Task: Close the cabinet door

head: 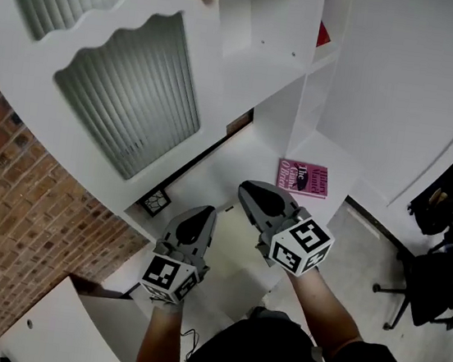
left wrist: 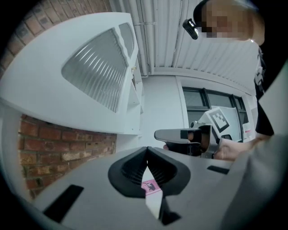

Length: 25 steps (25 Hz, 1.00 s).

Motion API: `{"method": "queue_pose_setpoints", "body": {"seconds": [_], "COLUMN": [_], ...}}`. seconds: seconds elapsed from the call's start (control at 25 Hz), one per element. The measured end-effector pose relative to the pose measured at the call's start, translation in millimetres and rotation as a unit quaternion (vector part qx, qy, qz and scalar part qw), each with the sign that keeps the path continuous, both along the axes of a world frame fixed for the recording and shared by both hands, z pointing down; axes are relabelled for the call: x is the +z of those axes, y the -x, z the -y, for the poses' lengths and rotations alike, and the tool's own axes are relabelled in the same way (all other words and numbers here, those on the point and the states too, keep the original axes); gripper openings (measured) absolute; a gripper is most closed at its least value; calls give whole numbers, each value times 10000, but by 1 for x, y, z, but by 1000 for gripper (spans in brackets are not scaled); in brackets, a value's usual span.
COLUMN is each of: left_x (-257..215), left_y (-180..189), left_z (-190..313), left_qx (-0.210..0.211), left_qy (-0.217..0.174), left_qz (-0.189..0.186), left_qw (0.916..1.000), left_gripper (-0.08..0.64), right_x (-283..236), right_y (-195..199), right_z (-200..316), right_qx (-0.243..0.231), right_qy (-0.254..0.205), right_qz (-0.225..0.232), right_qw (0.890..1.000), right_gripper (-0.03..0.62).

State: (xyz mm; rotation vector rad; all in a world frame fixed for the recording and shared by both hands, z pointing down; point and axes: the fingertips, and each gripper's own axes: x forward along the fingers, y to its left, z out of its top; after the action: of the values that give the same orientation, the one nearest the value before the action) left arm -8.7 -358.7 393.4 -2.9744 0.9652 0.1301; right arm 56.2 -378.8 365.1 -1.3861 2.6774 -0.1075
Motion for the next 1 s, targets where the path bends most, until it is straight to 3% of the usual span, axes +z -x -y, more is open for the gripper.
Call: {"method": "queue_pose_setpoints", "body": {"seconds": [0.6, 1.0], "left_x": [50, 79], "left_y": [32, 50], "left_z": [-98, -144], "left_qx": [557, 693], "left_qy": [426, 707], "left_qz": [275, 502], "left_qw": [9972, 9938], "left_gripper": [9, 9], "right_x": [74, 117], "right_y": [36, 36], "right_z": [-123, -180], "right_qx": [320, 550], "right_qy": [553, 857], "right_qz": [-404, -474], "right_qw": [9971, 9937], "right_gripper": [37, 38]}}
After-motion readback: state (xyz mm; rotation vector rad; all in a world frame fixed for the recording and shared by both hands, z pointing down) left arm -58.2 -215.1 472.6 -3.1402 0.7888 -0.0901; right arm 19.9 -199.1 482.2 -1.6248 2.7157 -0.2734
